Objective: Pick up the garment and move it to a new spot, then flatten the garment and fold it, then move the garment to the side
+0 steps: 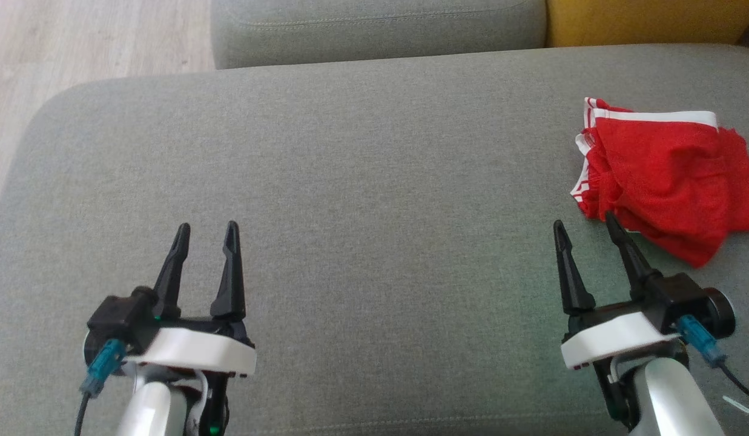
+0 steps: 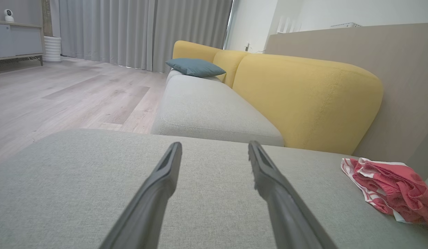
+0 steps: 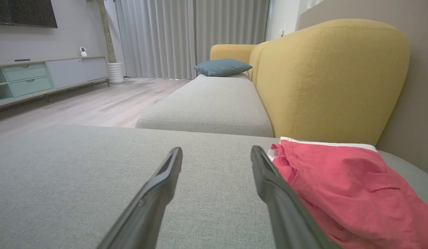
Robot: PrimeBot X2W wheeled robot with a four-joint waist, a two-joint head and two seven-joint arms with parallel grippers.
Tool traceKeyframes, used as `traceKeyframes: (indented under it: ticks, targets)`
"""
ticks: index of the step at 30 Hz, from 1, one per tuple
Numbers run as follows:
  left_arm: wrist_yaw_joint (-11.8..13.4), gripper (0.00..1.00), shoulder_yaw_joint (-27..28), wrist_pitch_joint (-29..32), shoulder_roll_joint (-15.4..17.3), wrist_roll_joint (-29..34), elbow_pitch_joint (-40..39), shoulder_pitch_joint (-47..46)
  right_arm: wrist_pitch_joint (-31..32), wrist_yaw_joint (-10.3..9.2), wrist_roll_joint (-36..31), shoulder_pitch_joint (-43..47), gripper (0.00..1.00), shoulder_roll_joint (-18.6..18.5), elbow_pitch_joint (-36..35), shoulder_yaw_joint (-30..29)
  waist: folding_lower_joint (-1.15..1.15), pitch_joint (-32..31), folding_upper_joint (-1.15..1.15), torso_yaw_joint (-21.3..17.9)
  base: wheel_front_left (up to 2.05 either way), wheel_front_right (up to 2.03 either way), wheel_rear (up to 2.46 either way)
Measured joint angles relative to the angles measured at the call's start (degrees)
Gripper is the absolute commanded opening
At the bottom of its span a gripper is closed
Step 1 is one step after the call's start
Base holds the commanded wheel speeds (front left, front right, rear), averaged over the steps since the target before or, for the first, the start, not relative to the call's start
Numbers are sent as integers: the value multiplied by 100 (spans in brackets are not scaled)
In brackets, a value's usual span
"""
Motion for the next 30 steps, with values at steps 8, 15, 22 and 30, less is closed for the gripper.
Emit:
traceKeyframes:
  ticks: [8,15,22,30]
  targets:
    - [141,100,-12,0,1,14,-11,1,-78,0,132,-1,100,3,-2,-33,0,0,0,14,0,0,0]
    - [249,100,5,0,3,-53,34,2,-122,0,213,-2,100,3,-3,-74,0,4,0,-5,0,0,0]
    - [141,100,10,0,1,-141,155,9,-178,0,242,-5,100,3,0,-137,0,7,0,-33,0,0,0]
    - [140,100,179,0,1,-201,-70,8,-198,0,291,-13,100,4,16,-142,0,23,0,-59,0,0,0]
